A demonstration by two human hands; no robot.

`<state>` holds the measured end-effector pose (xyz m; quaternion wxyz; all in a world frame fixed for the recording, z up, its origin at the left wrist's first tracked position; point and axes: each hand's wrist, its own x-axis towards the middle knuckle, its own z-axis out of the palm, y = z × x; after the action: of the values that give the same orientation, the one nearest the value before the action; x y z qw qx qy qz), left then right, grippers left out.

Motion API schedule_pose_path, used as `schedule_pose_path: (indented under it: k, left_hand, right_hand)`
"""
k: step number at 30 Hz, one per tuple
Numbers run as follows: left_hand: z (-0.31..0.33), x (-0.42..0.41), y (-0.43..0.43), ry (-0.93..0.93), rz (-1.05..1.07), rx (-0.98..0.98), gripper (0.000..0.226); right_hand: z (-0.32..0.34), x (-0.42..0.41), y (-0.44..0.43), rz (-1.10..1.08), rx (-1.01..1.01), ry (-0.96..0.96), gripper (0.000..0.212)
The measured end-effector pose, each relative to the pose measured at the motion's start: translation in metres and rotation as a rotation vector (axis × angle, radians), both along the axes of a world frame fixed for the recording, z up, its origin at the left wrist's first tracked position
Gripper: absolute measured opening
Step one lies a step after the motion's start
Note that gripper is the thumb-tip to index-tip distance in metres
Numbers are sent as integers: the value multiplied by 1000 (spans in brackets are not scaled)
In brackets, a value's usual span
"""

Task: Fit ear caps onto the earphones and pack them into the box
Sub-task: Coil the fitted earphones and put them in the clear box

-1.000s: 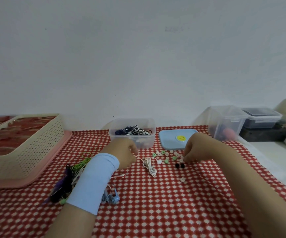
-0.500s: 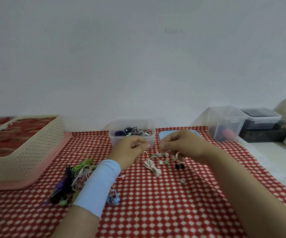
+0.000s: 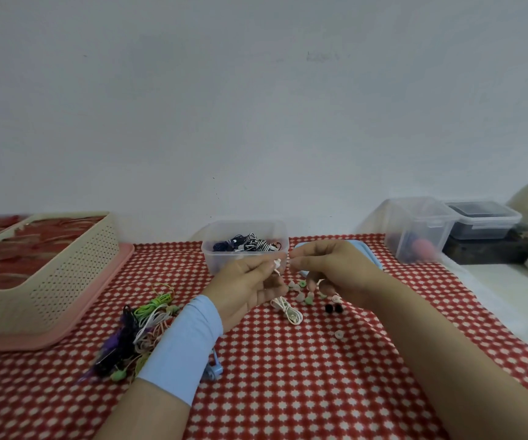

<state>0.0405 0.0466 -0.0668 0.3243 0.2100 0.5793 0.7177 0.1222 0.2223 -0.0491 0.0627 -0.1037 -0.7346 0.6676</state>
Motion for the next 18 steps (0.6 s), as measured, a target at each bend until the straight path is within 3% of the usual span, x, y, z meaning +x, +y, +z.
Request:
schedule_pose_path:
  k: [7, 18]
  left_hand:
    - [-1, 0, -1, 122, 20, -70, 21]
    - [-1, 3, -1, 180, 34, -77, 14]
  right_hand:
    - [-2, -3, 0, 44, -174, -33, 14]
    - [-2, -3, 1, 113, -212, -104, 17]
